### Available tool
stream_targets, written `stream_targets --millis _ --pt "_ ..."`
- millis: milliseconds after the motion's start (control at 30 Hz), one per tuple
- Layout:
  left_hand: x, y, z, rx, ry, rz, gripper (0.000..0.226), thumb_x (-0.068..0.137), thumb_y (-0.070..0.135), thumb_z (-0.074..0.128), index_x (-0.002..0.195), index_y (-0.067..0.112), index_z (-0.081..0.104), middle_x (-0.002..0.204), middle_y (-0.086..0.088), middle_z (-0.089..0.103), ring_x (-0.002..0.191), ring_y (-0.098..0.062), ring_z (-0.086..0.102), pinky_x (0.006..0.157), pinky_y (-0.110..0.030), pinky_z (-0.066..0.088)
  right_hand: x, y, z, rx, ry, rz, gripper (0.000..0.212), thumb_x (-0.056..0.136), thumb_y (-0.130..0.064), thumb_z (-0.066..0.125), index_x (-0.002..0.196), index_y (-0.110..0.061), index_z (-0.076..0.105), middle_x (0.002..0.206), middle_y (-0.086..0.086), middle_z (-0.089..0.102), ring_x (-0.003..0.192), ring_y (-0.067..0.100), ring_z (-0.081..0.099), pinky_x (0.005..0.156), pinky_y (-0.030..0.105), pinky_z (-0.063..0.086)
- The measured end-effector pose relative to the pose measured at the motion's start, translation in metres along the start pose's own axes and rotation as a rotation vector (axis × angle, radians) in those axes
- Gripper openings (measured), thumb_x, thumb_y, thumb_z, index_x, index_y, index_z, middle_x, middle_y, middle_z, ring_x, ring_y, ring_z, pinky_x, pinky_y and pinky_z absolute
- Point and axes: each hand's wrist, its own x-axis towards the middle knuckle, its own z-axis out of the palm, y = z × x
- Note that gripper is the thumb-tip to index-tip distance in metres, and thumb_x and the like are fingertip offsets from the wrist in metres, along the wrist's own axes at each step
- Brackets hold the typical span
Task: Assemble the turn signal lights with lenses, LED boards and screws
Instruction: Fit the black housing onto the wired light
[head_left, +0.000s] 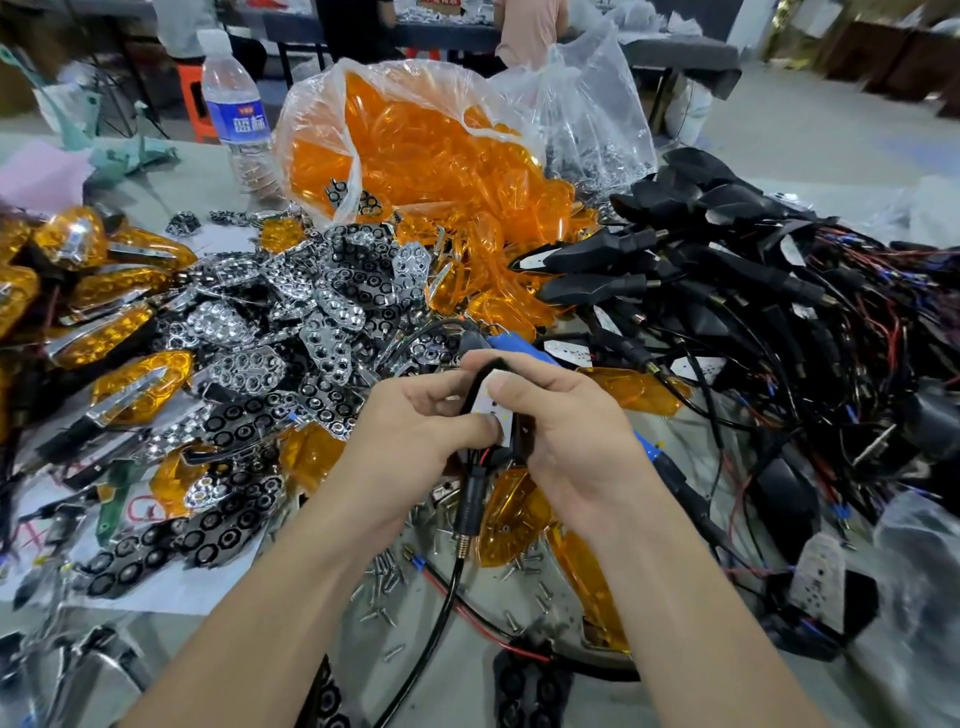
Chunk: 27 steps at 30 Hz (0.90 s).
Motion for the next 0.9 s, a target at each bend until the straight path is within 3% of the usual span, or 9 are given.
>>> stream_targets --millis 100,233,300,400,467,567,633,733,900 --pt "0.000 0.000 0.000 0.018 0.006 0.008 0.036 0.084 -0.003 0.075 0.104 0.025 0.083 0.087 -0.010 0.079 0.075 -0.017 0.072 0.064 -0.023 0.056 0.001 0.002 0.000 -0.058 0.060 -0.056 0.027 0.097 0.005 0.060 0.100 -0.011 0.081 0.107 0.014 0.079 0.112 0.033 0.072 0.099 0.053 0.057" --pt "0.001 -0.001 0.002 0.097 0.044 0.037 0.020 0.080 0.024 0.075 0.098 0.022 0.082 0.094 -0.032 0.068 0.080 -0.019 0.064 0.075 -0.037 0.053 0.002 0.007 0.005 -0.168 0.118 -0.191 0.034 0.093 0.006 0.065 0.085 -0.021 0.083 0.093 0.002 0.081 0.094 0.012 0.075 0.078 0.025 0.060" --pt "0.003 -0.002 0.000 0.151 0.062 0.059 0.024 0.081 0.029 0.073 0.097 0.012 0.080 0.093 -0.036 0.064 0.079 -0.021 0.058 0.078 -0.042 0.049 0.003 0.008 0.007 -0.204 0.138 -0.228 0.037 0.092 0.006 0.066 0.080 -0.024 0.083 0.089 0.000 0.081 0.087 0.009 0.075 0.074 0.020 0.058" --pt "0.006 -0.003 0.001 0.179 0.079 0.057 0.021 0.085 0.023 0.071 0.095 0.007 0.079 0.090 -0.034 0.067 0.077 -0.022 0.060 0.075 -0.039 0.051 0.006 0.013 0.009 -0.291 0.197 -0.253 0.027 0.095 -0.007 0.066 0.084 -0.026 0.083 0.091 -0.001 0.080 0.093 0.015 0.075 0.083 0.032 0.060" --pt "0.009 -0.003 0.000 0.164 0.147 0.030 0.012 0.089 0.013 0.071 0.094 0.013 0.082 0.080 -0.019 0.074 0.072 -0.024 0.068 0.066 -0.032 0.055 0.005 0.014 0.011 -0.347 0.220 -0.223 0.021 0.094 -0.029 0.061 0.092 -0.026 0.083 0.098 0.000 0.079 0.096 0.019 0.074 0.090 0.046 0.060" --pt "0.015 0.004 -0.010 -0.029 0.335 -0.081 0.015 0.093 0.005 0.068 0.091 0.010 0.082 0.084 -0.014 0.079 0.067 -0.025 0.072 0.054 -0.029 0.058 0.000 0.012 0.008 -0.341 0.261 -0.220 0.030 0.088 -0.035 0.060 0.112 -0.031 0.077 0.107 -0.015 0.078 0.104 0.008 0.073 0.094 0.040 0.060" --pt "0.019 0.011 -0.022 -0.200 0.431 -0.134 0.012 0.095 0.004 0.066 0.090 0.000 0.075 0.081 -0.018 0.077 0.066 -0.027 0.072 0.057 -0.032 0.062 -0.008 0.009 0.006 -0.449 0.272 -0.284 0.023 0.090 -0.025 0.063 0.103 -0.036 0.078 0.095 -0.017 0.078 0.089 0.007 0.075 0.081 0.039 0.064" --pt "0.021 0.018 -0.041 -0.397 0.468 -0.163 0.018 0.099 0.008 0.062 0.107 -0.007 0.064 0.080 -0.017 0.077 0.067 -0.025 0.074 0.063 -0.032 0.063 -0.018 0.010 0.008 -0.695 0.193 -0.368 0.031 0.092 -0.011 0.065 0.077 -0.034 0.078 0.069 -0.009 0.075 0.052 0.014 0.064 0.050 0.032 0.054" --pt "0.013 0.027 -0.064 -0.594 0.465 -0.102 0.028 0.099 0.007 0.061 0.123 -0.007 0.056 0.083 -0.018 0.077 0.067 -0.023 0.074 0.058 -0.025 0.060 -0.036 0.012 0.032 -0.972 -0.216 -0.355 0.012 0.079 -0.015 0.080 0.075 -0.026 0.081 0.058 -0.017 0.067 0.054 -0.003 0.058 0.059 0.009 0.040"
